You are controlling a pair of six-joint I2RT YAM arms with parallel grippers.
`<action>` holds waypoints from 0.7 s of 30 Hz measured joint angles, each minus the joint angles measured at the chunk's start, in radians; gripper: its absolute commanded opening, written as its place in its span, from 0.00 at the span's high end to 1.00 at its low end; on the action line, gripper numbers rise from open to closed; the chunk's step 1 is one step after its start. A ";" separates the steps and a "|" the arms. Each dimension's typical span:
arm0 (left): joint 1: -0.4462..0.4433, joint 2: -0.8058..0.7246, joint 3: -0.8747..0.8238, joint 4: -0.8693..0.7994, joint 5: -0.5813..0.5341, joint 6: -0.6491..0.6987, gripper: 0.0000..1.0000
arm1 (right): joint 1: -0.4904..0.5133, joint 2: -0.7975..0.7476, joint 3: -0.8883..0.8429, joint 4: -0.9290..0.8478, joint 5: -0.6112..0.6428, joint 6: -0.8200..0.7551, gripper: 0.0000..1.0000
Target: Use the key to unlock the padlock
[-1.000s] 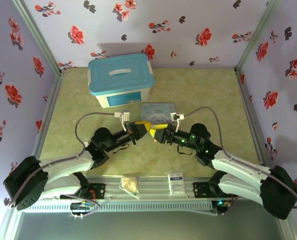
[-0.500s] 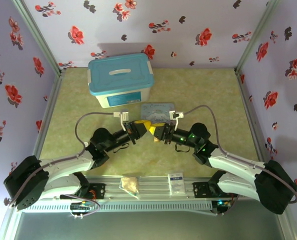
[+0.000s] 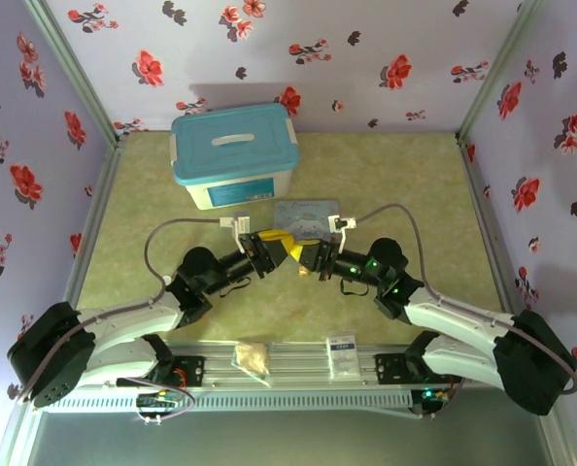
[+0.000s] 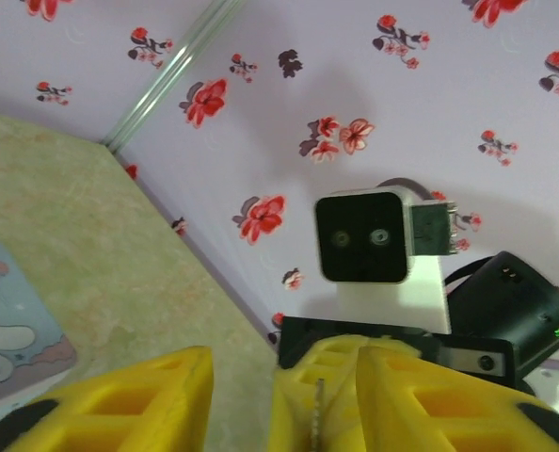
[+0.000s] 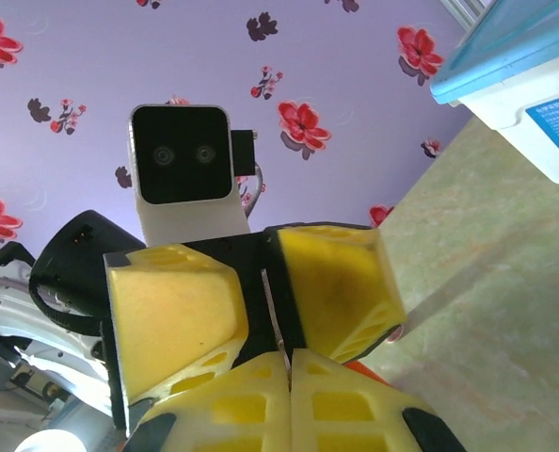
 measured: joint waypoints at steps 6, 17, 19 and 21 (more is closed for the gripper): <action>0.000 -0.014 0.004 -0.076 0.008 0.023 0.81 | 0.000 -0.034 0.000 -0.107 0.013 -0.044 1.00; 0.000 -0.020 0.005 -0.142 0.010 0.046 0.95 | 0.000 -0.034 0.001 -0.203 0.014 -0.090 1.00; 0.000 -0.020 0.007 -0.153 0.010 0.046 0.95 | 0.000 -0.034 0.001 -0.211 0.014 -0.096 1.00; 0.000 -0.020 0.013 -0.168 0.011 0.046 0.93 | 0.000 -0.034 0.001 -0.215 0.014 -0.097 1.00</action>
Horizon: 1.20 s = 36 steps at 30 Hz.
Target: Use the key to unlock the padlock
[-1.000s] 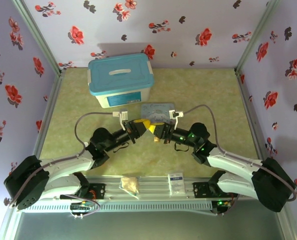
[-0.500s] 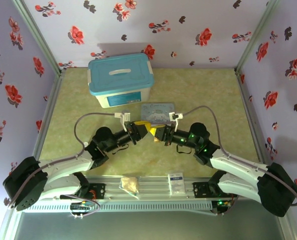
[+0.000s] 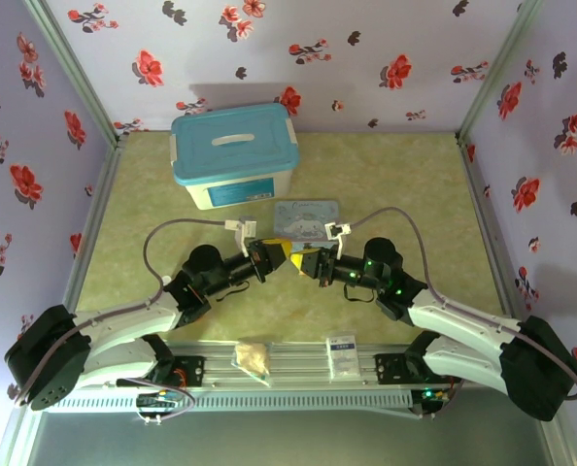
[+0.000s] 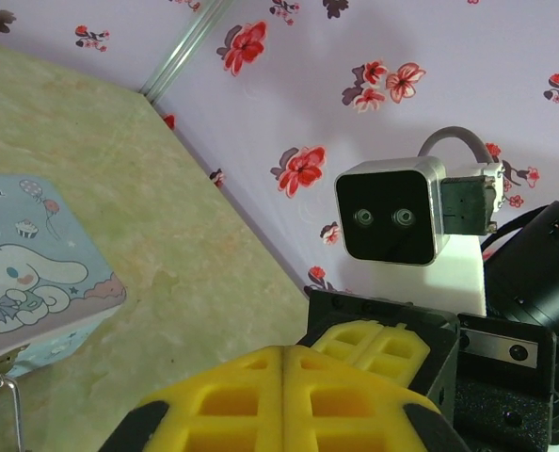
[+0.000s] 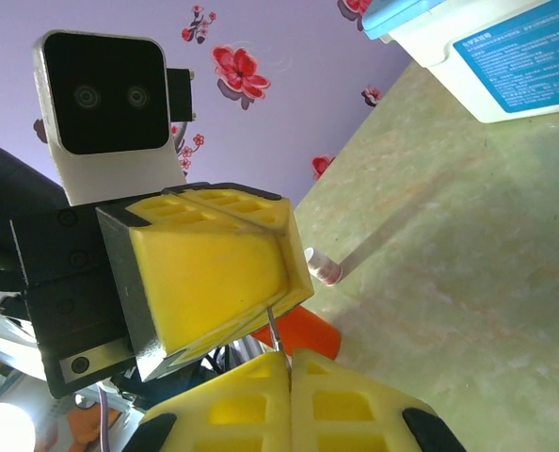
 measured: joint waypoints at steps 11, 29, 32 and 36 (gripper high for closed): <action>0.004 0.008 0.021 -0.027 0.026 0.005 1.00 | -0.002 0.009 0.017 -0.011 0.000 -0.006 1.00; 0.006 -0.007 0.020 0.096 -0.023 -0.045 1.00 | -0.011 0.132 0.003 0.288 0.011 0.122 0.54; 0.007 0.002 0.016 0.119 -0.027 -0.059 1.00 | -0.011 0.161 0.003 0.348 -0.002 0.152 0.65; 0.008 0.001 0.010 0.134 -0.030 -0.065 1.00 | -0.010 0.159 0.003 0.377 -0.006 0.166 0.74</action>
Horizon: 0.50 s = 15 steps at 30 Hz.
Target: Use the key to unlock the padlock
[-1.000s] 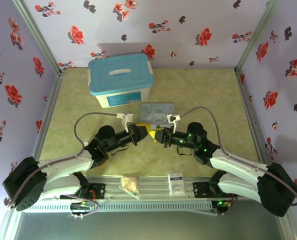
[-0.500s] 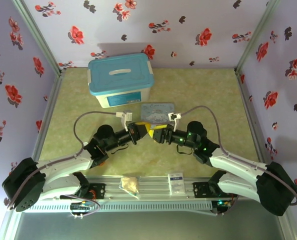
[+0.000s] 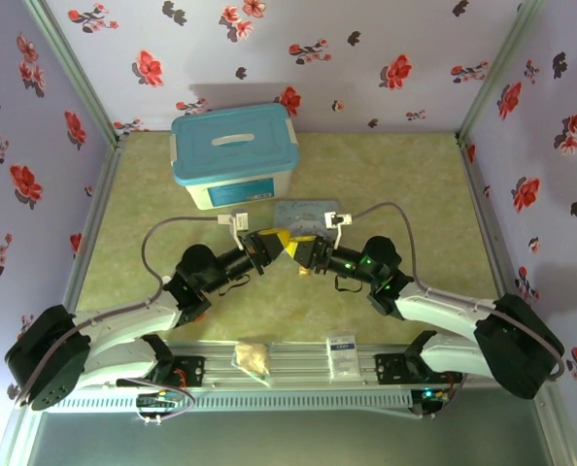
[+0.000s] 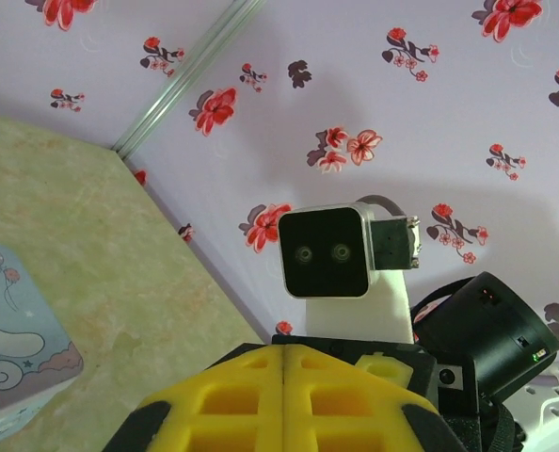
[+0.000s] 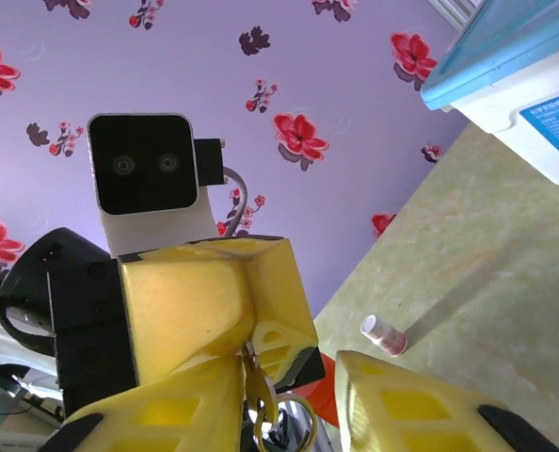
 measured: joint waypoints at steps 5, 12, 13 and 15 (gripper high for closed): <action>0.003 0.000 -0.003 0.002 0.000 -0.002 1.00 | 0.000 -0.019 -0.004 0.004 0.000 0.000 0.90; 0.005 0.000 -0.008 0.004 -0.006 -0.015 1.00 | 0.000 -0.030 -0.012 -0.001 0.002 0.001 0.99; 0.005 -0.002 -0.012 0.004 -0.006 -0.016 1.00 | 0.000 -0.034 -0.015 -0.005 0.002 0.001 1.00; 0.005 -0.003 -0.019 0.004 -0.003 -0.019 1.00 | 0.000 -0.040 -0.019 -0.019 0.003 0.000 1.00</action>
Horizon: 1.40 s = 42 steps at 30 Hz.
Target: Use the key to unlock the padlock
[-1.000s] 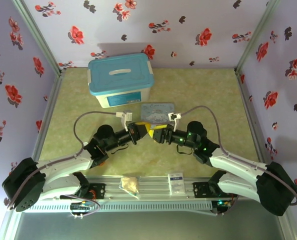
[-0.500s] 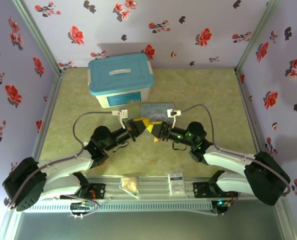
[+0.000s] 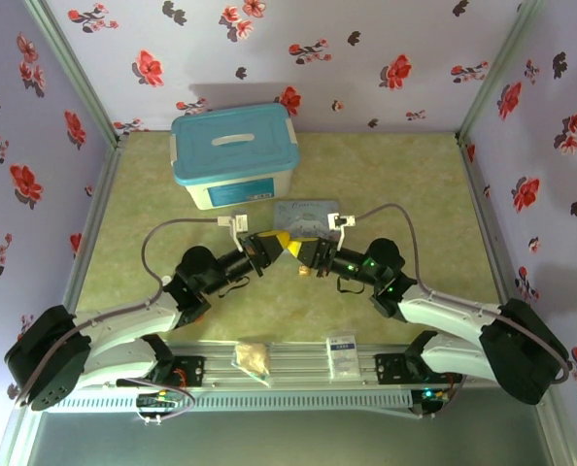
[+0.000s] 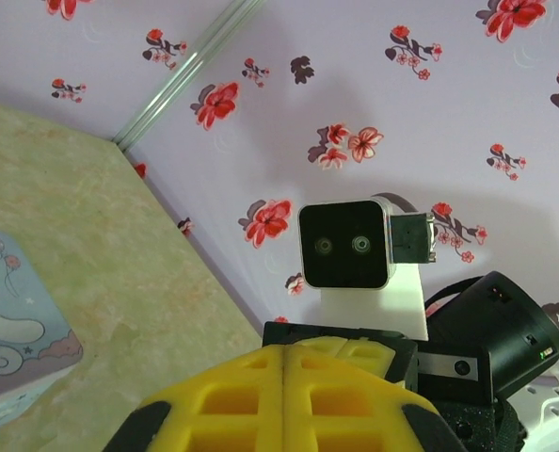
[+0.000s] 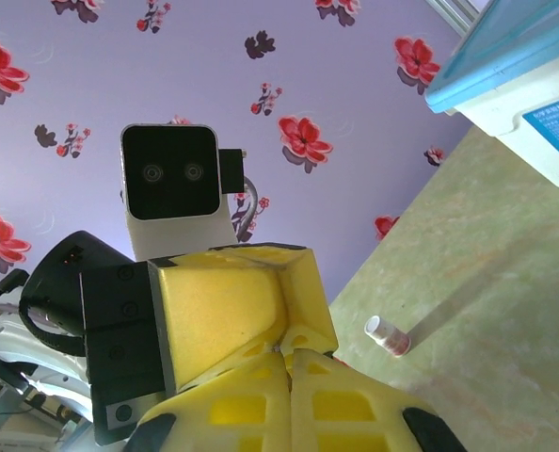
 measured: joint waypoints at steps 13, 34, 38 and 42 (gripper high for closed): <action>0.046 -0.073 0.080 -0.416 -0.145 0.061 0.43 | -0.015 -0.167 0.003 -0.385 0.108 -0.122 1.00; -0.019 0.558 0.403 -0.747 -0.108 0.167 0.49 | -0.103 -0.202 0.004 -0.933 0.434 -0.219 1.00; -0.027 0.616 0.441 -0.748 -0.105 0.166 0.50 | -0.104 -0.229 -0.011 -0.937 0.441 -0.219 1.00; -0.027 0.651 0.470 -0.766 -0.100 0.166 0.50 | -0.104 -0.237 -0.027 -0.936 0.441 -0.218 1.00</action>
